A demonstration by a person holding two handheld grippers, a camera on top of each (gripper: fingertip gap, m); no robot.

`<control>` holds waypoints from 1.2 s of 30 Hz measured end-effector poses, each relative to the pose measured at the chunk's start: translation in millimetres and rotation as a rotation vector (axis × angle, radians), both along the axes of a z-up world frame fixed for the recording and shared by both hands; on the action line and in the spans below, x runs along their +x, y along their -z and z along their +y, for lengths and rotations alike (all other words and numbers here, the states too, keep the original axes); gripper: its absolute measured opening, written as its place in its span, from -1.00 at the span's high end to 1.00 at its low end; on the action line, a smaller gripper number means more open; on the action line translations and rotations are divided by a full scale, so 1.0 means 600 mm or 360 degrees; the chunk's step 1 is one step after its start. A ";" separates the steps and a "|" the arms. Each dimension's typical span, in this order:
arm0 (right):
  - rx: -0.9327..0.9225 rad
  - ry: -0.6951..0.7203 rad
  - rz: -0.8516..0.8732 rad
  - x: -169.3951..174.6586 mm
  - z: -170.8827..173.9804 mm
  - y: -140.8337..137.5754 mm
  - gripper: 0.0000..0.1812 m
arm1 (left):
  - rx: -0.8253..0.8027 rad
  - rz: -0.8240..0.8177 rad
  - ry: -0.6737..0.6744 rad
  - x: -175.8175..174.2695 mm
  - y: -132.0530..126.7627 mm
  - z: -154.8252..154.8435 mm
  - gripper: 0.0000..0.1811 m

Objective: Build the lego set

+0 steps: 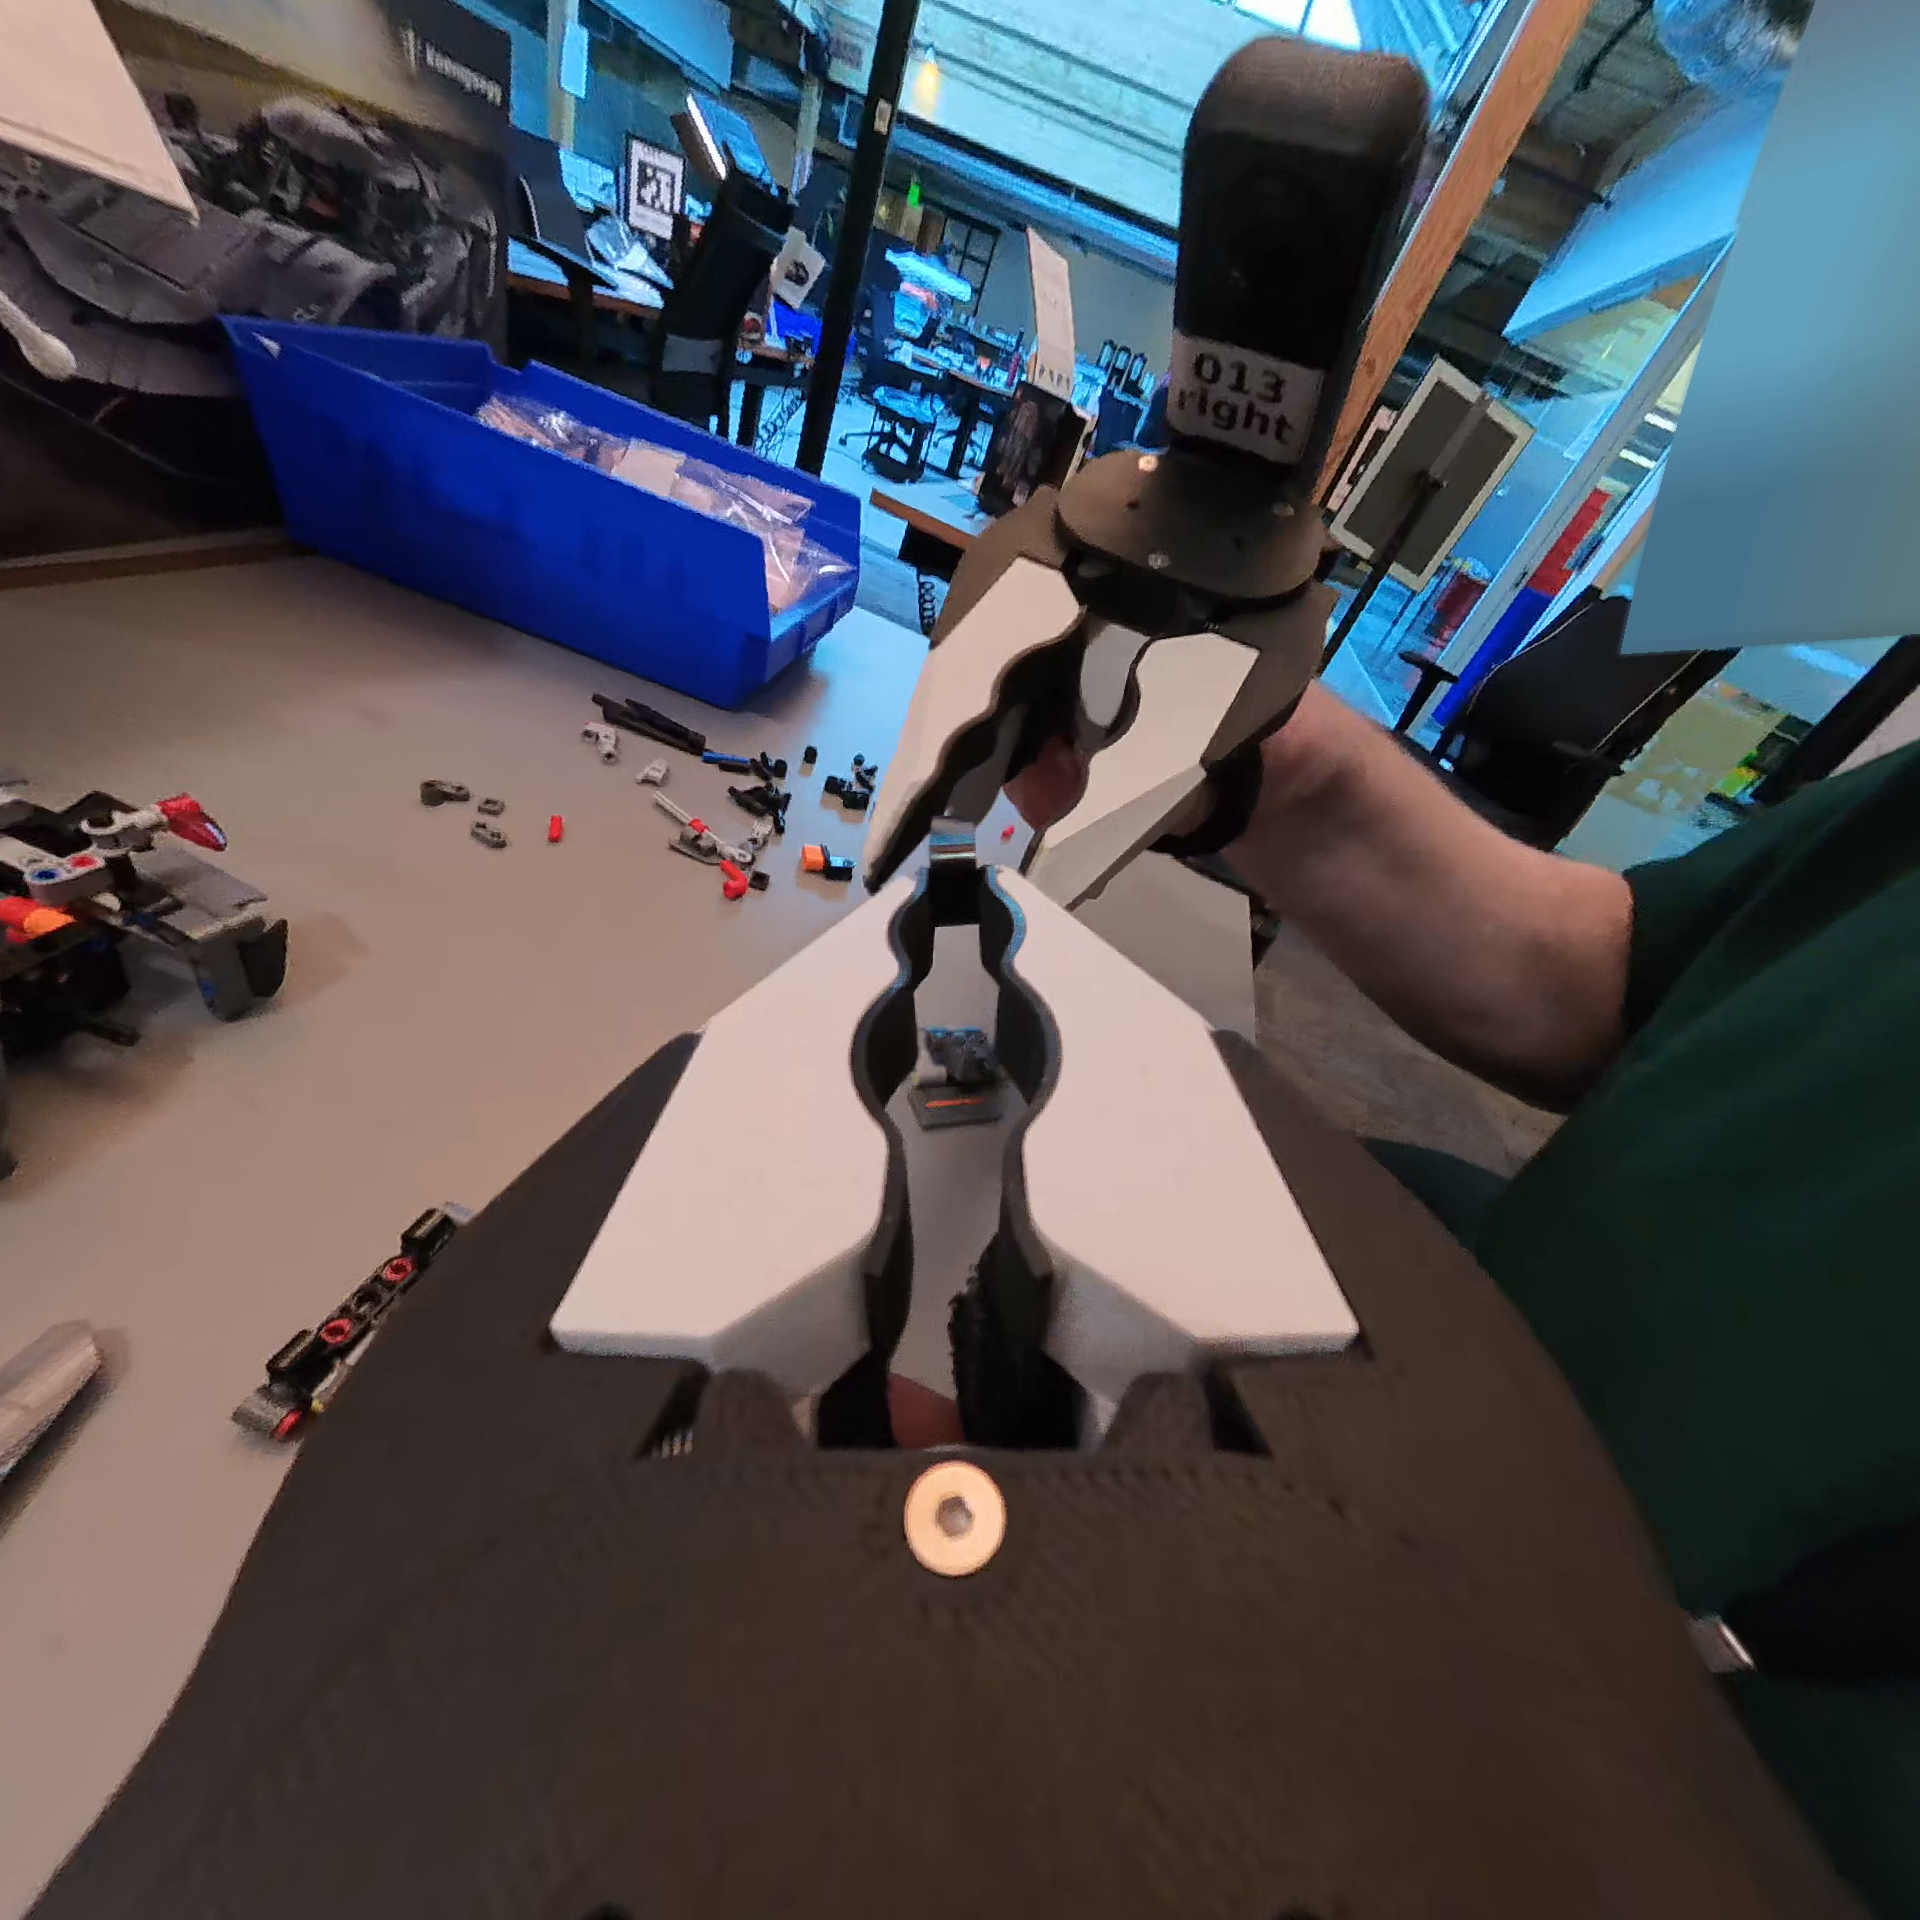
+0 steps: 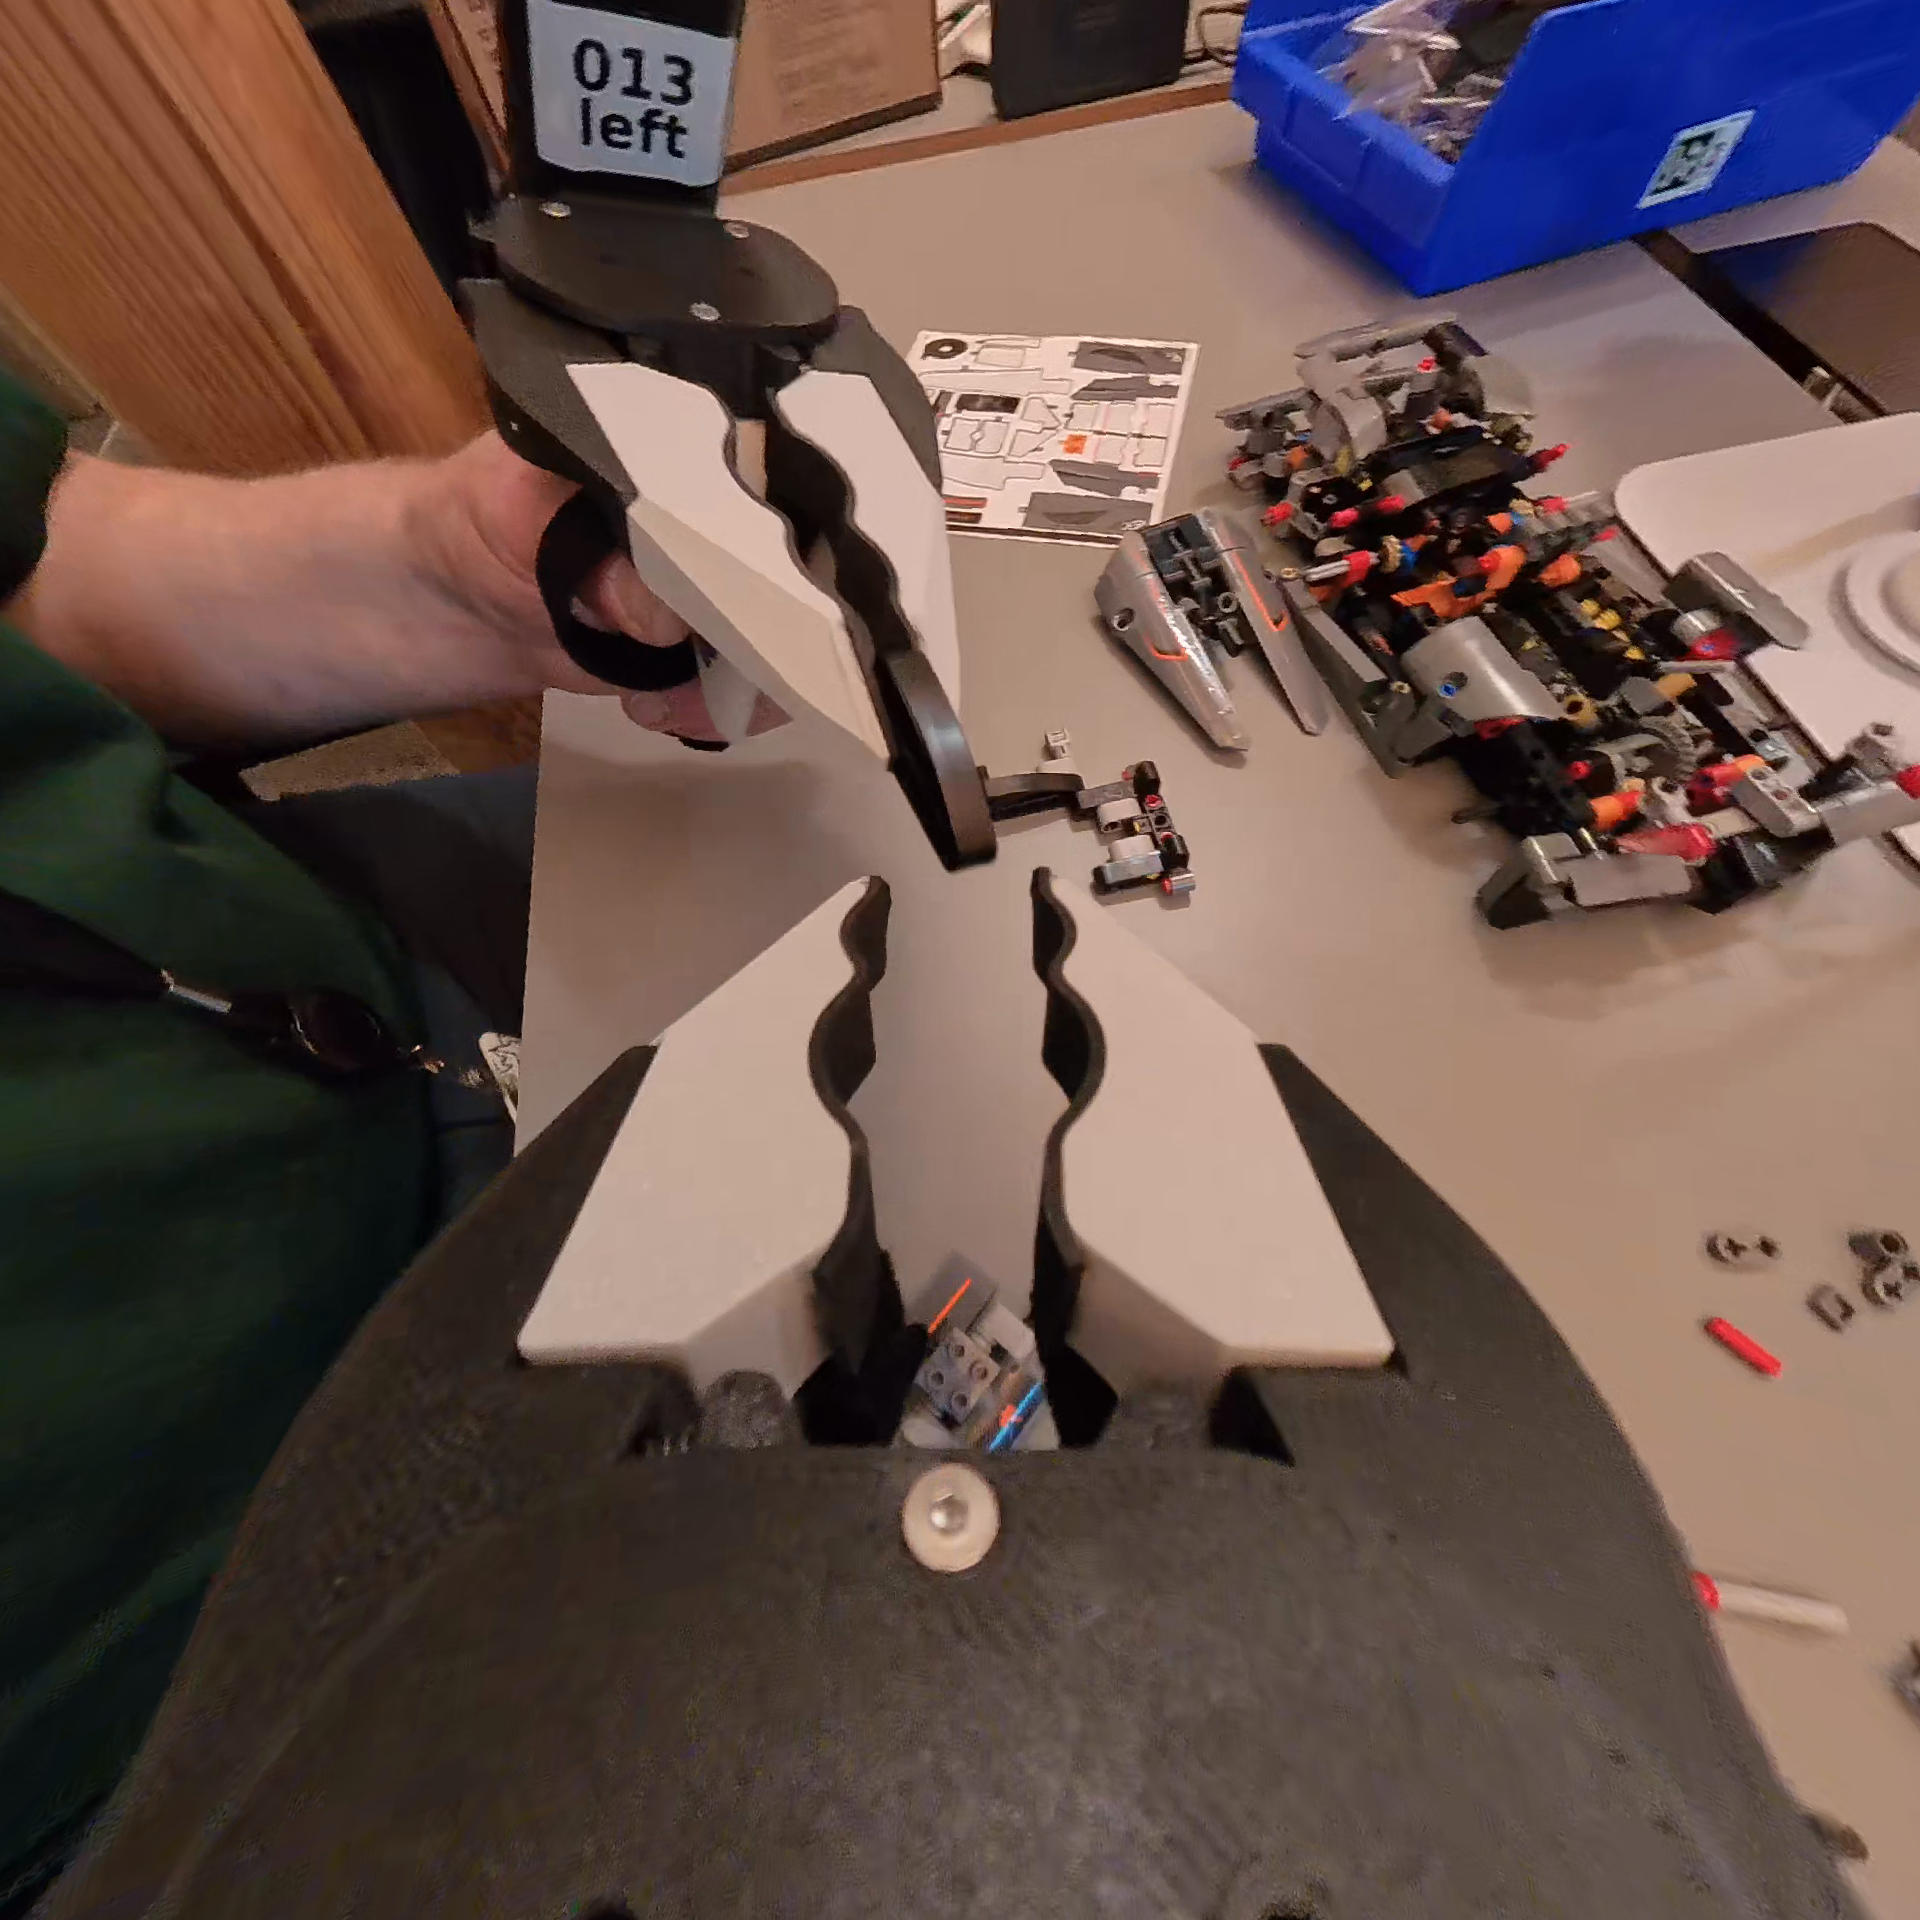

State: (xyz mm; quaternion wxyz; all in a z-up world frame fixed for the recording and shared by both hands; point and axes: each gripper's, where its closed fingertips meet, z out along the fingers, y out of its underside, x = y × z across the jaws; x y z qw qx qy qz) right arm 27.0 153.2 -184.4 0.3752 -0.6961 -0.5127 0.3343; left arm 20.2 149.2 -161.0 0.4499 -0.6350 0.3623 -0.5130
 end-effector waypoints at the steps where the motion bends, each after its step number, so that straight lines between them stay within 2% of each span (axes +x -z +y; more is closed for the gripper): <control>1: -0.0005 0.0011 0.0009 0.002 -0.001 -0.002 0.70 | 0.0012 -0.0011 -0.0016 0.000 -0.004 0.002 0.94; 10: -0.0133 -0.0096 0.0225 -0.001 -0.030 -0.023 0.77 | 0.0116 0.0008 0.0078 0.018 -0.008 -0.025 0.94; 13: -0.0151 -0.0144 0.0289 0.004 -0.047 -0.029 0.90 | 0.0133 -0.0009 0.0187 0.023 -0.011 -0.049 0.94; 15: -0.0171 -0.0207 0.0283 0.009 -0.071 -0.023 0.92 | 0.0142 0.0027 0.0298 0.028 -0.002 -0.071 0.94; 19: -0.0161 -0.0190 0.0232 0.026 -0.109 0.011 0.94 | 0.0161 0.0221 0.0482 0.046 0.033 -0.103 0.88; 21: -0.0175 -0.0180 0.0200 0.037 -0.125 0.025 0.94 | 0.0185 0.0300 0.0570 0.058 0.048 -0.121 0.93; 23: -0.0150 -0.0145 0.0129 0.047 -0.129 0.037 0.94 | 0.0233 0.0365 0.0575 0.067 0.059 -0.124 0.93; 26: -0.0131 -0.0054 0.0110 0.058 -0.119 0.033 0.87 | 0.0231 0.0389 0.0462 0.073 0.060 -0.107 0.94; 27: -0.0137 -0.0005 0.0122 0.065 -0.110 0.029 0.79 | 0.0233 0.0447 0.0389 0.071 0.068 -0.094 0.94; 29: -0.0107 0.0118 0.0100 0.093 -0.087 0.028 0.77 | 0.0207 0.0573 0.0141 0.060 0.087 -0.053 0.94; 30: -0.0090 0.0186 0.0075 0.113 -0.076 0.032 0.77 | 0.0173 0.0620 0.0017 0.050 0.097 -0.032 0.94; 33: -0.0076 0.0490 -0.0081 0.200 -0.034 0.062 0.81 | 0.0050 0.0772 -0.0183 0.028 0.138 0.000 0.94; 36: -0.0100 0.0764 -0.0239 0.290 -0.003 0.099 0.81 | -0.0027 0.0973 -0.0202 0.024 0.188 0.002 0.94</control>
